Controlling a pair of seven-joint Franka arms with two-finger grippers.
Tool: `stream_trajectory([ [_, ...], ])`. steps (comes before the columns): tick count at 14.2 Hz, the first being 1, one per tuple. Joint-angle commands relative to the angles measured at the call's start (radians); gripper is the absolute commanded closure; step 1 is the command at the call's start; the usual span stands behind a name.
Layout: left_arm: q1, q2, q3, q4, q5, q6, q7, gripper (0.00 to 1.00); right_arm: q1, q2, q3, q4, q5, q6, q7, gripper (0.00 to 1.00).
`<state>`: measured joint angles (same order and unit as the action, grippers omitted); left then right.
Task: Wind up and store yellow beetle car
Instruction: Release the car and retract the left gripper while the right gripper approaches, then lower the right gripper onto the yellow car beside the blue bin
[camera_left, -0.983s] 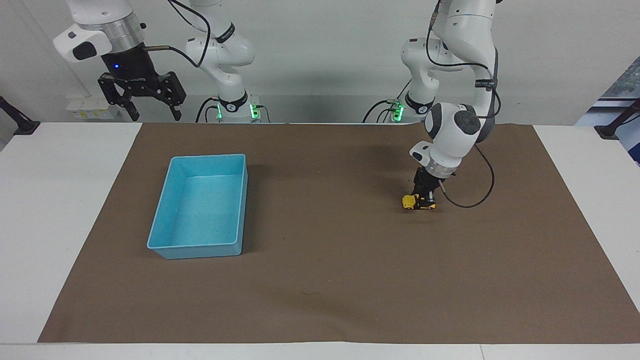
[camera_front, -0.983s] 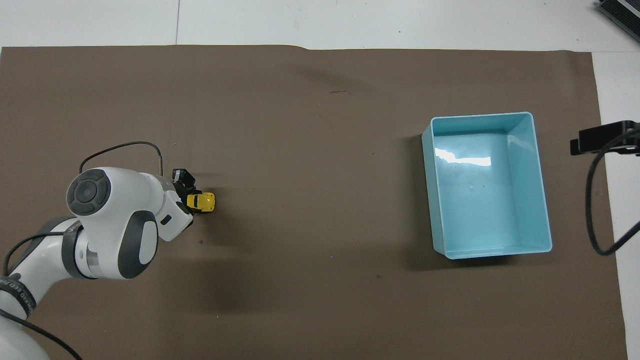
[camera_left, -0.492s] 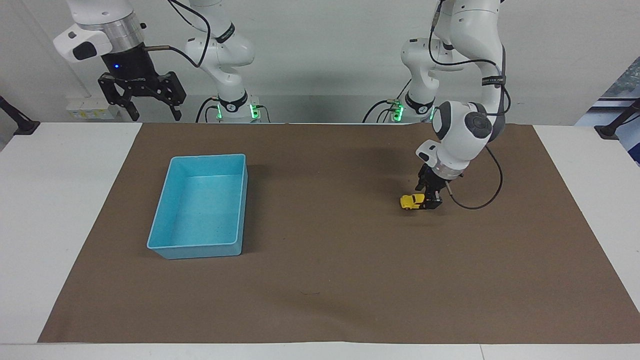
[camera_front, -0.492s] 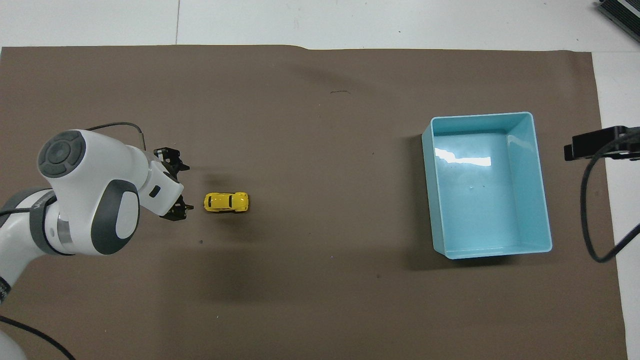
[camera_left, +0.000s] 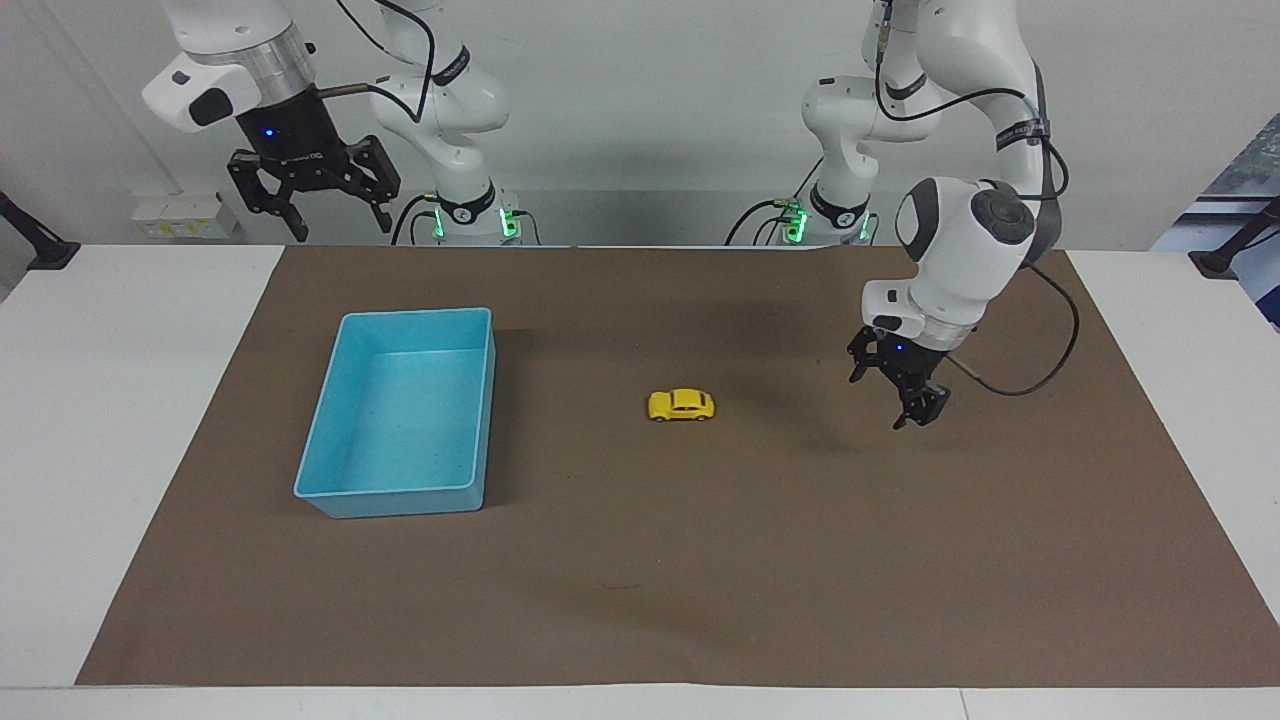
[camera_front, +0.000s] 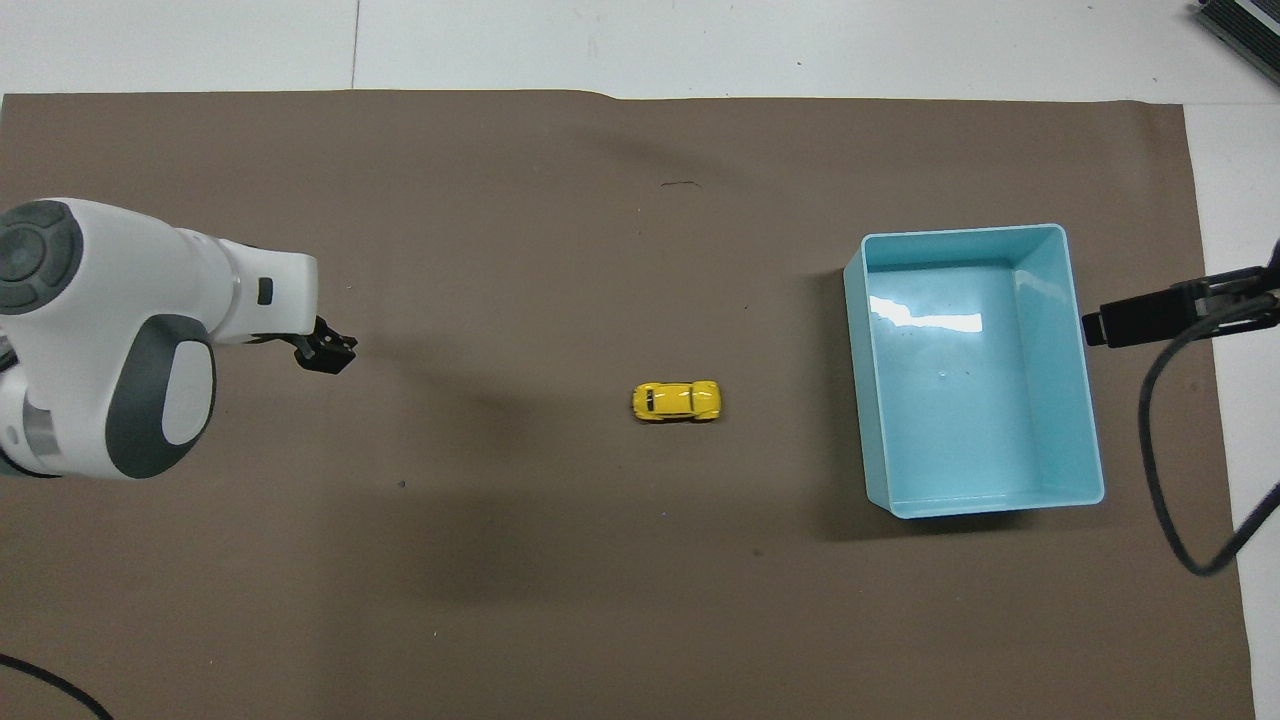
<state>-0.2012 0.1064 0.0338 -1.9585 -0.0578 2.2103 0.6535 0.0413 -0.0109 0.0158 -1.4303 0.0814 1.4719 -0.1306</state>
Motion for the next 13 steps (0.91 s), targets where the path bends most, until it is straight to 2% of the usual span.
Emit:
stream_trajectory([
  [1, 0.012, -0.002, 0.015, 0.076, 0.033, -0.082, -0.268, 0.0, 0.047, -0.09, 0.009, -0.12, 0.023, 0.008, -0.113, 0.0],
  [3, 0.012, -0.005, 0.04, 0.113, 0.033, -0.136, -0.459, 0.0, 0.087, -0.11, 0.009, -0.151, 0.014, 0.011, -0.222, 0.0],
  [6, 0.042, -0.014, 0.04, 0.216, 0.033, -0.26, -0.606, 0.0, 0.101, -0.104, 0.009, -0.166, 0.006, 0.019, -0.481, 0.0],
  [8, 0.057, -0.056, 0.04, 0.246, 0.033, -0.335, -0.606, 0.0, 0.135, -0.107, 0.009, -0.196, 0.002, 0.028, -0.601, 0.0],
  [10, 0.057, -0.088, 0.038, 0.254, 0.033, -0.392, -0.606, 0.0, 0.196, -0.107, 0.01, -0.235, -0.028, 0.095, -0.738, 0.0],
  [13, 0.057, -0.082, 0.037, 0.335, 0.033, -0.506, -0.606, 0.0, 0.206, -0.098, 0.015, -0.303, -0.025, 0.175, -0.959, 0.0],
])
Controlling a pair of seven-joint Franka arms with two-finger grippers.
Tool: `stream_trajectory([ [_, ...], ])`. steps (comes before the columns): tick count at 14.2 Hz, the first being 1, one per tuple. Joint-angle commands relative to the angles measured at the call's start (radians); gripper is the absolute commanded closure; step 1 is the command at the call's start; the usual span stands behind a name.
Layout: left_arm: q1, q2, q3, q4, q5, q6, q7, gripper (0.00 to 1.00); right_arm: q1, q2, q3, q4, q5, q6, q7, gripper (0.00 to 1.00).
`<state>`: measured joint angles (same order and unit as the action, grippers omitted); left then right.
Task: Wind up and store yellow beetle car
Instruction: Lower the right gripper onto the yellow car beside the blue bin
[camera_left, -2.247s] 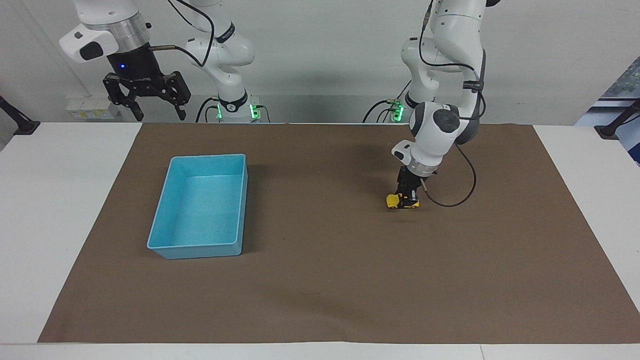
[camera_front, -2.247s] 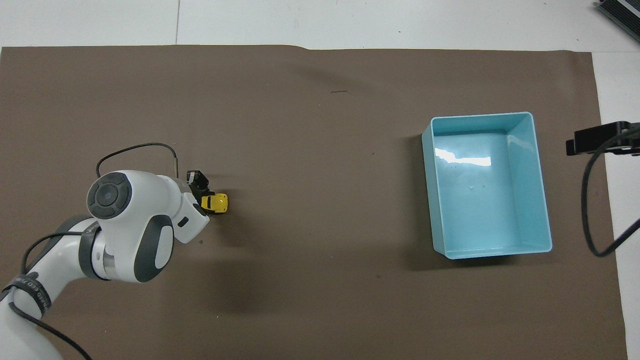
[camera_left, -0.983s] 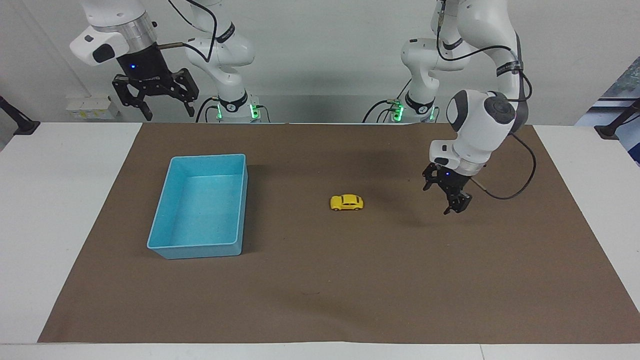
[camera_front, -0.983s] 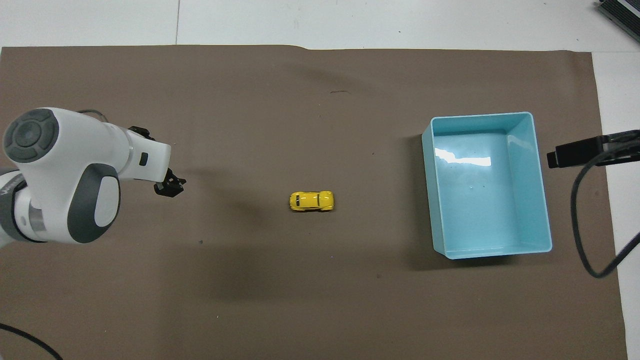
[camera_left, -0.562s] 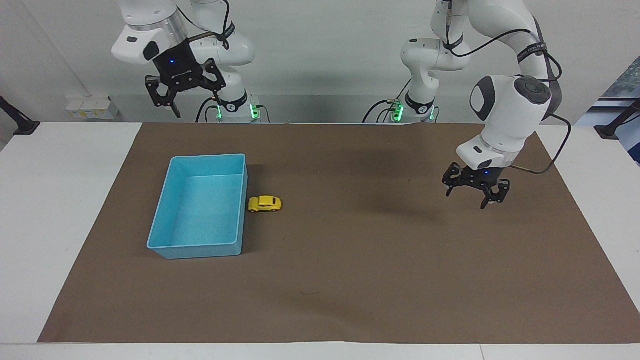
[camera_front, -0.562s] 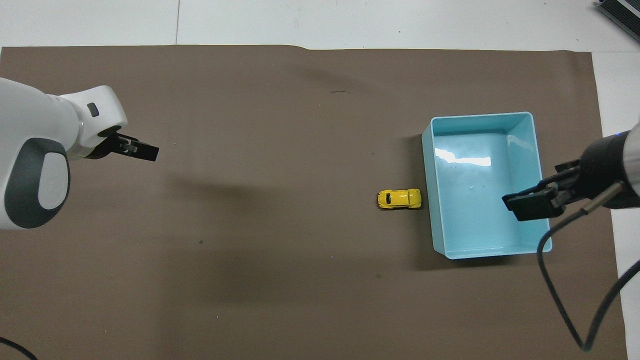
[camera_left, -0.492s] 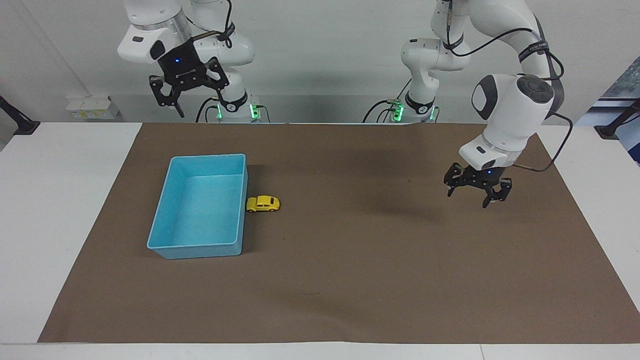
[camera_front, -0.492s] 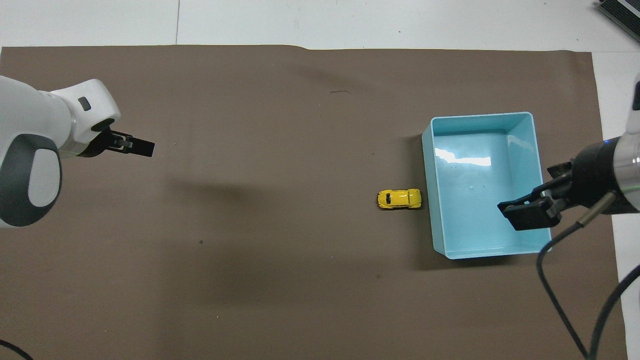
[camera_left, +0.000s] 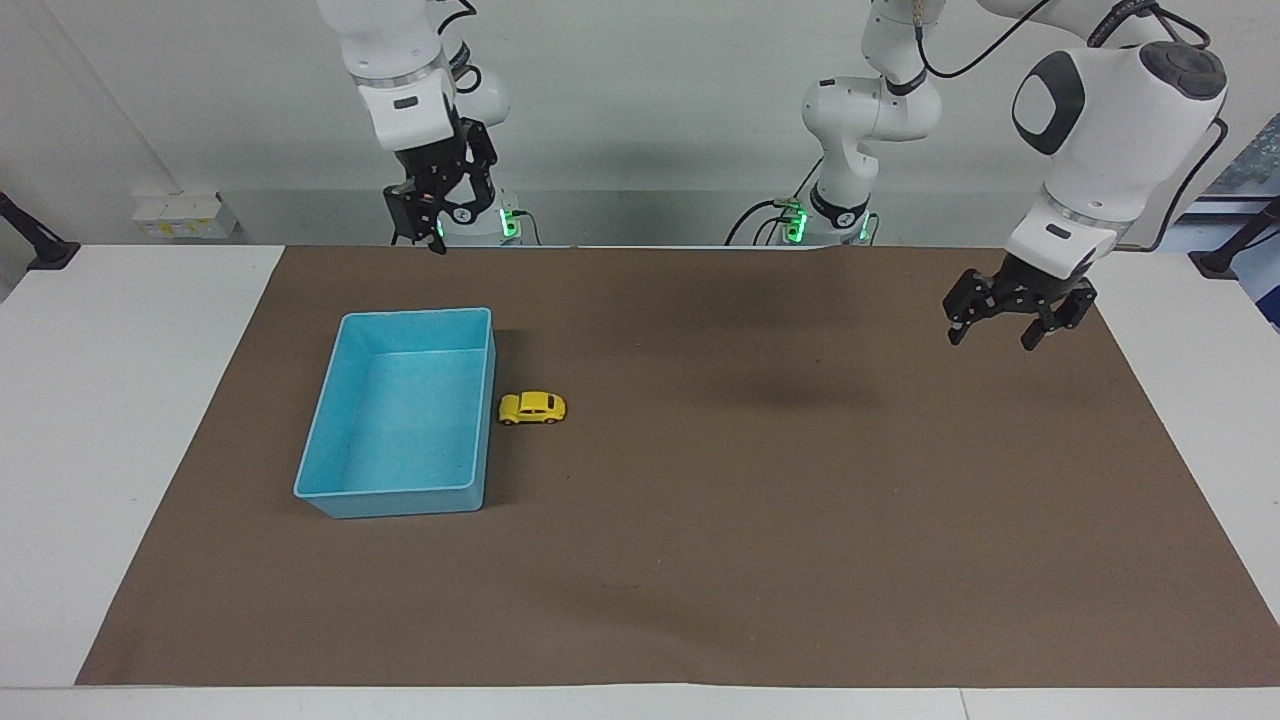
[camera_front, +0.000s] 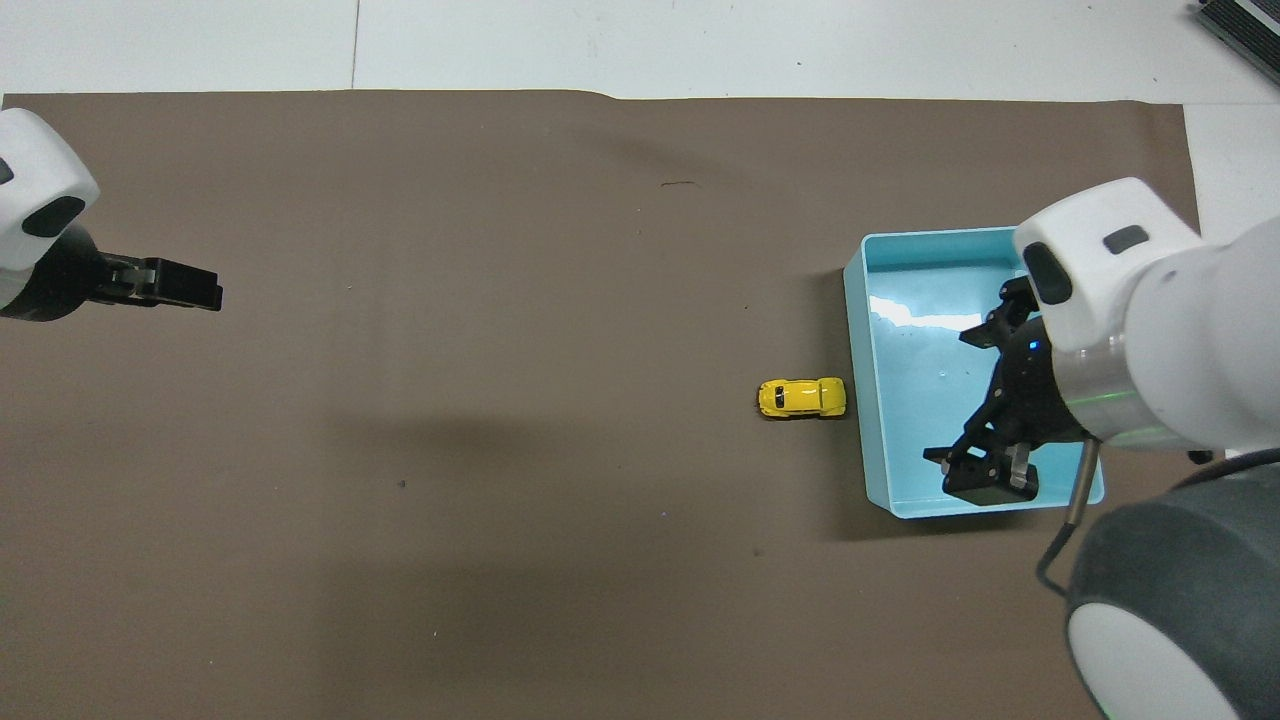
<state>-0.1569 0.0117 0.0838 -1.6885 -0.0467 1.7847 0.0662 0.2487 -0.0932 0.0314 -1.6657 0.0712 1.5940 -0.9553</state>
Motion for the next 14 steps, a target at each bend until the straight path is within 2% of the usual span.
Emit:
stream_trajectory([
  [1, 0.013, 0.017, -0.013, 0.091, 0.019, -0.108, -0.019, 0.0, -0.002, -0.011, -0.001, -0.087, -0.01, 0.063, -0.187, 0.0],
  [4, 0.013, 0.007, -0.013, 0.078, 0.013, -0.114, -0.019, 0.0, 0.024, 0.003, -0.001, -0.166, -0.005, 0.131, -0.275, 0.0],
  [7, 0.013, 0.008, -0.012, 0.082, 0.013, -0.132, -0.019, 0.0, 0.029, 0.004, -0.001, -0.297, -0.005, 0.278, -0.29, 0.0],
  [9, 0.013, 0.027, -0.01, 0.116, 0.022, -0.2, -0.019, 0.0, 0.035, 0.016, 0.001, -0.377, -0.005, 0.403, -0.299, 0.0],
  [11, 0.014, 0.046, -0.01, 0.159, 0.028, -0.232, -0.017, 0.0, 0.044, 0.05, -0.001, -0.407, -0.014, 0.484, -0.303, 0.0],
  [14, 0.014, 0.037, -0.01, 0.15, 0.038, -0.237, -0.019, 0.0, 0.044, 0.119, -0.001, -0.41, -0.016, 0.55, -0.338, 0.0],
])
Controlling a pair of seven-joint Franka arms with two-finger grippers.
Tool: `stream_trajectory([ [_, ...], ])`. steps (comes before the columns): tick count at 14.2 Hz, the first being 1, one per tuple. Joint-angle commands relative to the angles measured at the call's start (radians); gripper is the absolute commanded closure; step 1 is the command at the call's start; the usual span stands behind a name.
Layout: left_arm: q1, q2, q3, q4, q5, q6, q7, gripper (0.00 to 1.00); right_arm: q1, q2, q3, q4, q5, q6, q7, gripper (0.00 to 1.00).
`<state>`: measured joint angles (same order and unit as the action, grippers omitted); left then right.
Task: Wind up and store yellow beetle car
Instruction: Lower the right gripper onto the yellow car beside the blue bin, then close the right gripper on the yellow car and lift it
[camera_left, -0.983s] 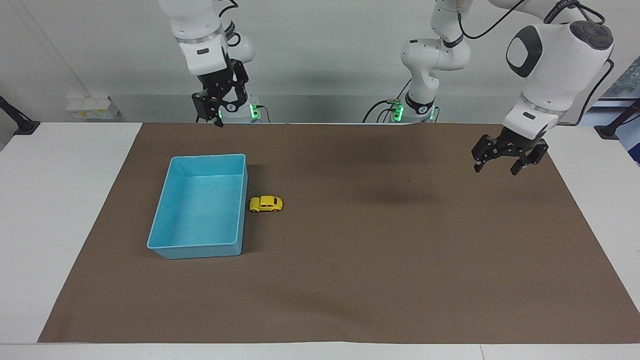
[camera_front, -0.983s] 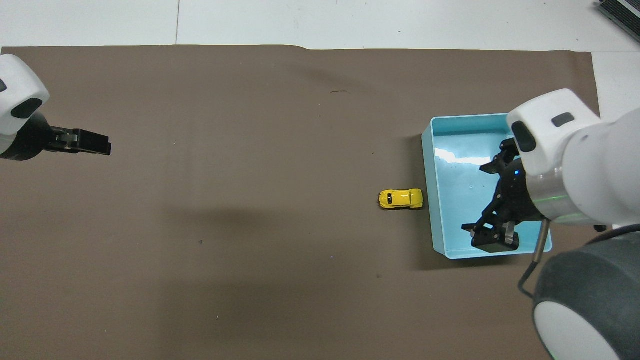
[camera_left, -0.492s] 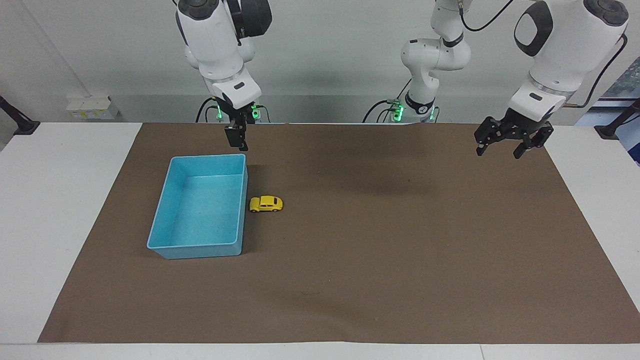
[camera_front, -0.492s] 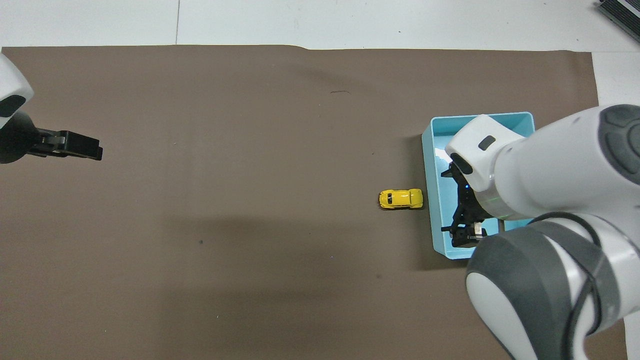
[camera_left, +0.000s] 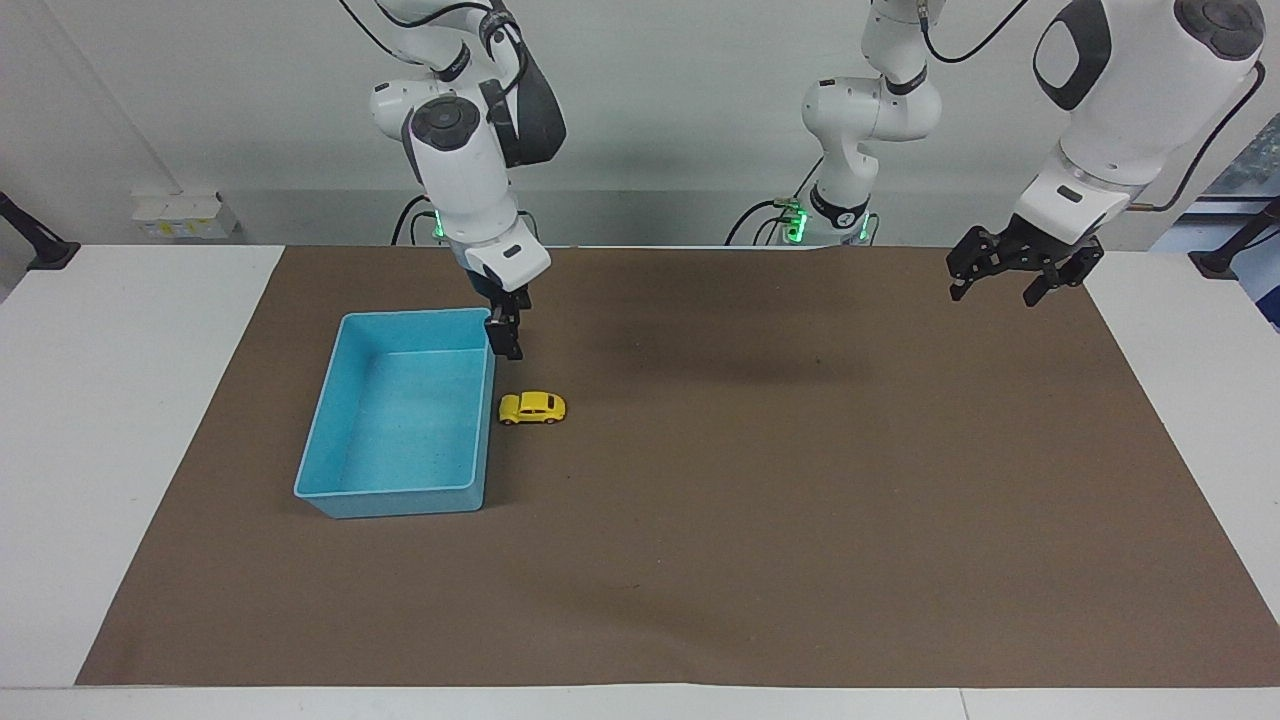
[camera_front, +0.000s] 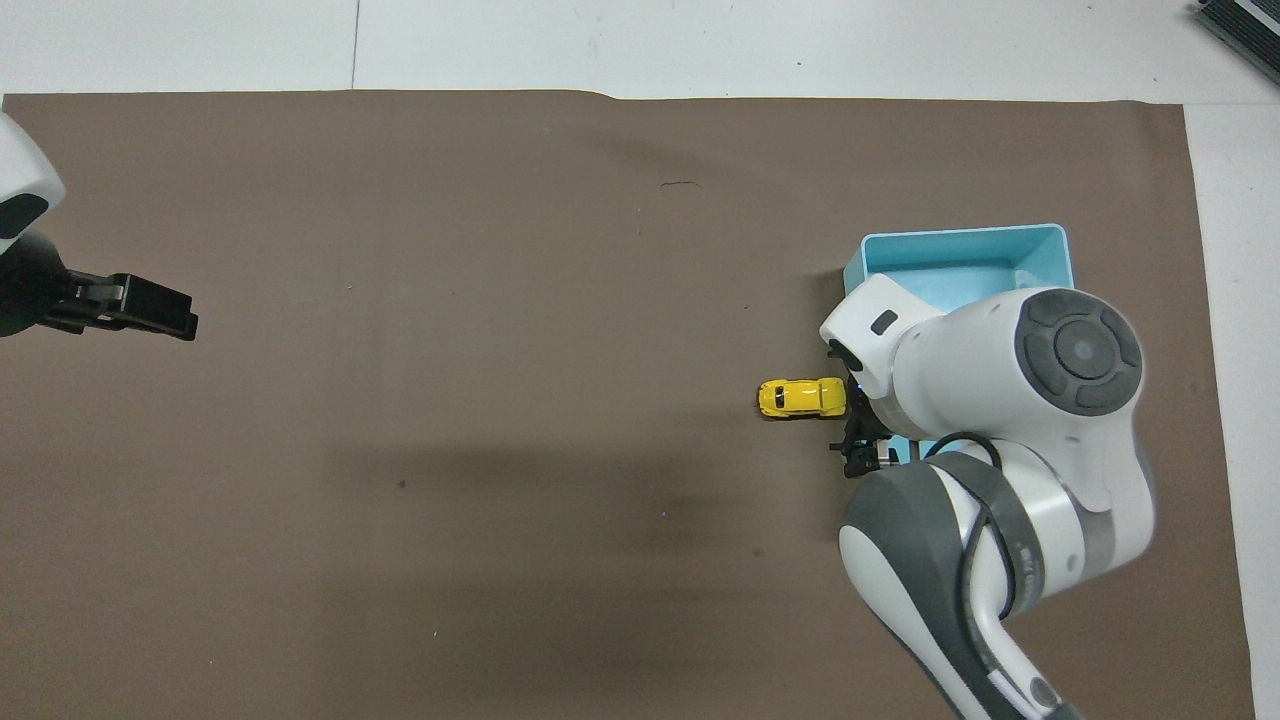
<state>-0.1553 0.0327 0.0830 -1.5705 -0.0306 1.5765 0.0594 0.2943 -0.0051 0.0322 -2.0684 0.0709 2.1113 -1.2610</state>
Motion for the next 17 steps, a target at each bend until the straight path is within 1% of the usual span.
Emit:
stream_trajectory([
  [1, 0.011, 0.012, -0.009, 0.023, 0.02, -0.024, -0.009, 0.0, -0.001, 0.051, -0.002, -0.009, -0.016, 0.064, -0.041, 0.0],
  [4, 0.011, 0.01, -0.009, 0.023, 0.02, -0.027, -0.012, 0.0, -0.001, 0.086, -0.002, -0.059, -0.016, 0.168, -0.057, 0.0],
  [8, 0.013, 0.01, -0.009, 0.023, 0.02, -0.027, -0.012, 0.0, -0.001, 0.138, -0.002, -0.067, -0.016, 0.231, -0.063, 0.0],
  [13, 0.011, 0.01, -0.009, 0.023, 0.02, -0.027, -0.013, 0.0, -0.001, 0.174, -0.002, -0.142, -0.016, 0.358, -0.072, 0.0],
  [14, 0.013, 0.01, -0.009, 0.023, 0.02, -0.027, -0.013, 0.0, 0.002, 0.174, 0.0, -0.147, -0.016, 0.363, -0.087, 0.05],
  [15, 0.013, 0.01, -0.009, 0.023, 0.02, -0.027, -0.012, 0.0, 0.002, 0.174, -0.002, -0.147, -0.017, 0.361, -0.116, 0.19],
  [16, 0.011, 0.01, -0.009, 0.023, 0.021, -0.027, -0.013, 0.0, 0.006, 0.174, -0.002, -0.147, -0.017, 0.363, -0.135, 0.38],
  [17, 0.011, 0.01, -0.009, 0.023, 0.02, -0.027, -0.013, 0.0, 0.012, 0.174, -0.002, -0.147, -0.016, 0.358, -0.135, 0.75],
])
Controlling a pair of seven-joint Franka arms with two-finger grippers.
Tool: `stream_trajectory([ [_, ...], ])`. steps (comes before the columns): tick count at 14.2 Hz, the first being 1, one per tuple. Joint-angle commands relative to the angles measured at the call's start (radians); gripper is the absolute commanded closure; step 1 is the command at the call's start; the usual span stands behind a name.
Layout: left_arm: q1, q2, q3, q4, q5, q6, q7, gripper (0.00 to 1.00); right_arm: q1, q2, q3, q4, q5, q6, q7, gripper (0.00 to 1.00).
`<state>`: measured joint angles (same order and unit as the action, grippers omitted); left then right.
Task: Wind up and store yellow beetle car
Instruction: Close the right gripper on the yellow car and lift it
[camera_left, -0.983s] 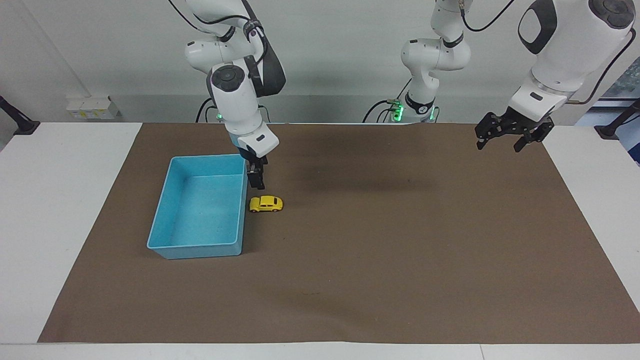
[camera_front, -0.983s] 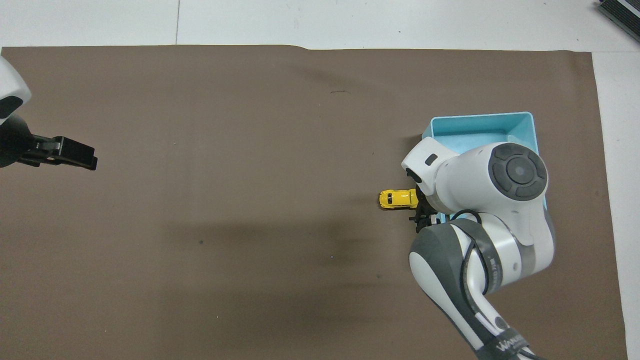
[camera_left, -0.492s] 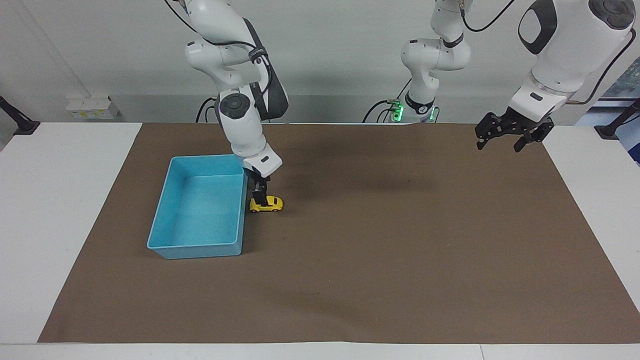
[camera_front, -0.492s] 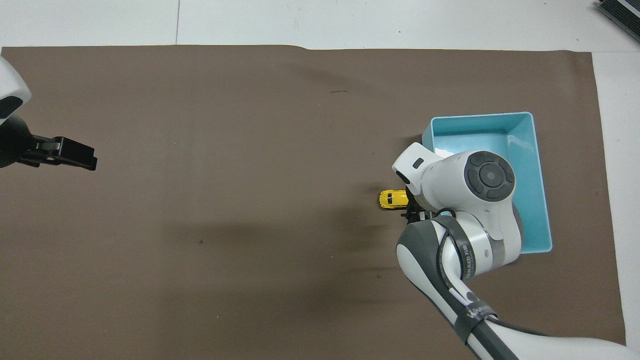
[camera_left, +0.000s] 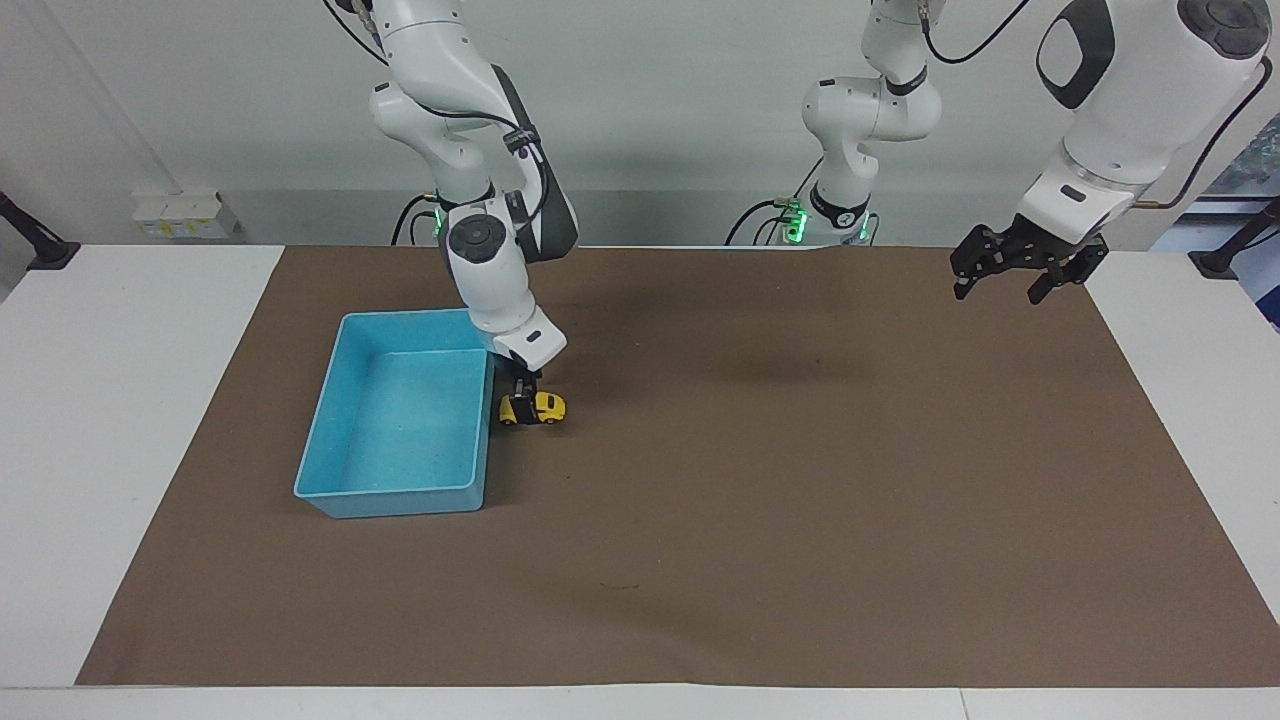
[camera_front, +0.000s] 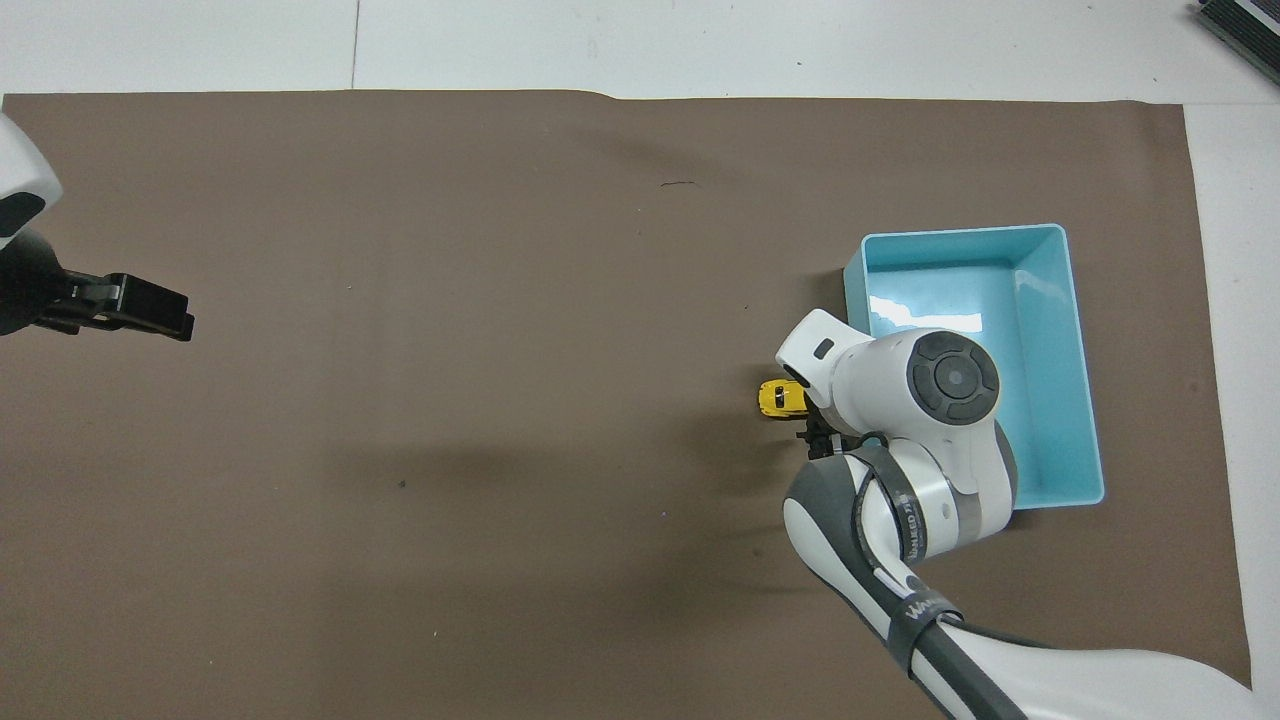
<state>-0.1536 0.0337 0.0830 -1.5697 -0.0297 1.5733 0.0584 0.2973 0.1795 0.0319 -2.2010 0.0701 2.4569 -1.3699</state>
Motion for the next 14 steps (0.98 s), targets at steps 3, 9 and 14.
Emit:
stream_trajectory([
  [3, 0.009, 0.009, -0.009, 0.022, 0.02, -0.024, -0.012, 0.0, 0.029, -0.003, 0.0, 0.001, -0.015, 0.011, -0.014, 1.0],
  [9, 0.009, 0.009, -0.009, 0.022, 0.019, -0.024, -0.012, 0.0, 0.046, -0.014, 0.013, 0.154, -0.01, -0.154, 0.084, 1.0],
  [14, 0.009, 0.009, -0.009, 0.022, 0.02, -0.024, -0.012, 0.0, 0.028, -0.069, 0.008, 0.282, -0.001, -0.381, 0.111, 1.0],
])
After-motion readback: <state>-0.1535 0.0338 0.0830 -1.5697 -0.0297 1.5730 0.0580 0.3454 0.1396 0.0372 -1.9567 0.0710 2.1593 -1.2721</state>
